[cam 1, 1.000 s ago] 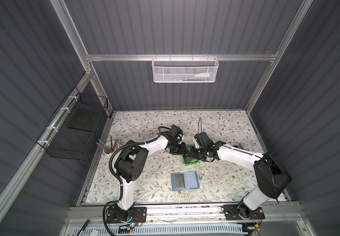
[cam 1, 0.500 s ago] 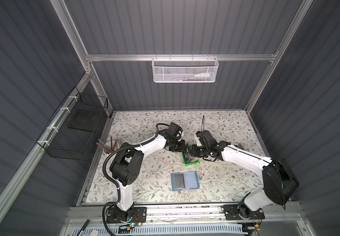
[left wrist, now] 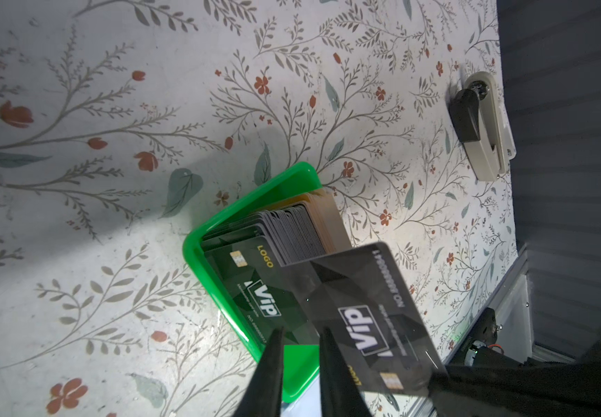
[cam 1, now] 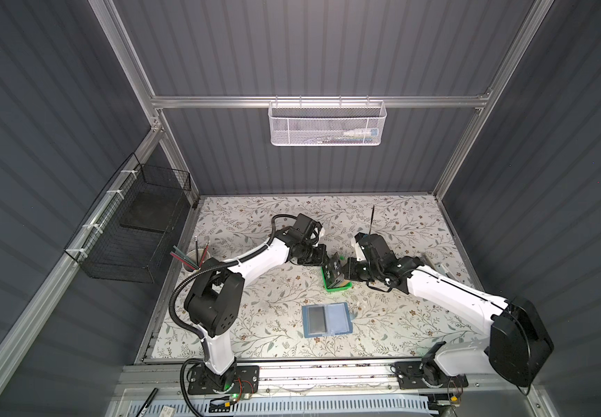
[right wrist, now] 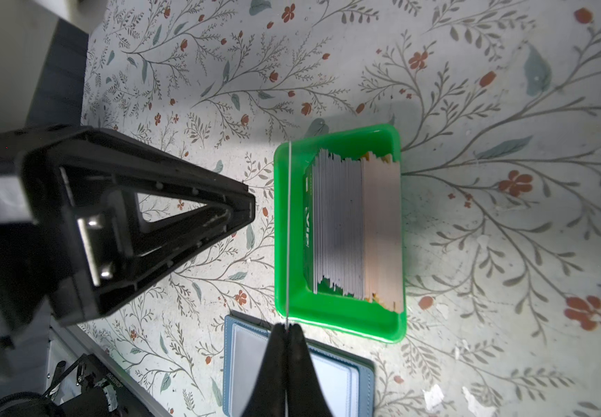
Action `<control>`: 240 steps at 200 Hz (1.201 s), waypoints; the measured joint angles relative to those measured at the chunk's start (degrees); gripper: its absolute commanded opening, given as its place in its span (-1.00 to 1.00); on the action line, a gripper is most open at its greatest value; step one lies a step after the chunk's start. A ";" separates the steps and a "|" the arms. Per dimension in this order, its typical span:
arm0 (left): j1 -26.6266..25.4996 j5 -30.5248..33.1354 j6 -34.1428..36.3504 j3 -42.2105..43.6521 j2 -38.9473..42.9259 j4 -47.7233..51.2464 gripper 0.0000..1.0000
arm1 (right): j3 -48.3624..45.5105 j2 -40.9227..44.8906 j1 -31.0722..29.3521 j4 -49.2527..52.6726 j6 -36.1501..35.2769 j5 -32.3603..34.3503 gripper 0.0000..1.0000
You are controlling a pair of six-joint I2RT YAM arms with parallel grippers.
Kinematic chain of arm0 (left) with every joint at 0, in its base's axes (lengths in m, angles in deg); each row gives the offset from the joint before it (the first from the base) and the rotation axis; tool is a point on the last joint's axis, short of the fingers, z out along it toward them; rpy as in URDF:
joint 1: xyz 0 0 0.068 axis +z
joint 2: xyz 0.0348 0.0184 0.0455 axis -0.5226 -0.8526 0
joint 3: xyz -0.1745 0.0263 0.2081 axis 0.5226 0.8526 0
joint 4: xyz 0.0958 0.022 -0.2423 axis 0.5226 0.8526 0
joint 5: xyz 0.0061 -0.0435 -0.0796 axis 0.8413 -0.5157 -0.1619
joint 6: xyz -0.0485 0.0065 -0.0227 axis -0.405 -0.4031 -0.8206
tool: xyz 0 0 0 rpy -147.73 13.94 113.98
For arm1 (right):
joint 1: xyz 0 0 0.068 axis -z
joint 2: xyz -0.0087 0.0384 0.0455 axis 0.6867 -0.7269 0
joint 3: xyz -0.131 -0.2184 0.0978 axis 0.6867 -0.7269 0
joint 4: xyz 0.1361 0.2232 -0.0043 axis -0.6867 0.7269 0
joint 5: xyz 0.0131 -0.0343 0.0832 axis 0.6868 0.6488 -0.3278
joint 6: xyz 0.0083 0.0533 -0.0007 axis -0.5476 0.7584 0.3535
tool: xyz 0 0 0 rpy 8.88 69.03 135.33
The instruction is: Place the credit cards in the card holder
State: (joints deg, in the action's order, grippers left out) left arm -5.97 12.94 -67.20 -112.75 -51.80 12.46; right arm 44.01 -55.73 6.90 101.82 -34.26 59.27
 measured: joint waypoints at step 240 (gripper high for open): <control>-4.98 -3.34 -14.78 33.27 34.60 -25.64 -0.47 | -22.05 33.94 -0.42 0.04 6.32 -2.47 -1.00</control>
State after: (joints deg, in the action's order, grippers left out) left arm -10.95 9.59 -81.97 -79.49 -17.20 -13.18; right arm 21.95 -21.79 6.49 101.86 -27.95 56.80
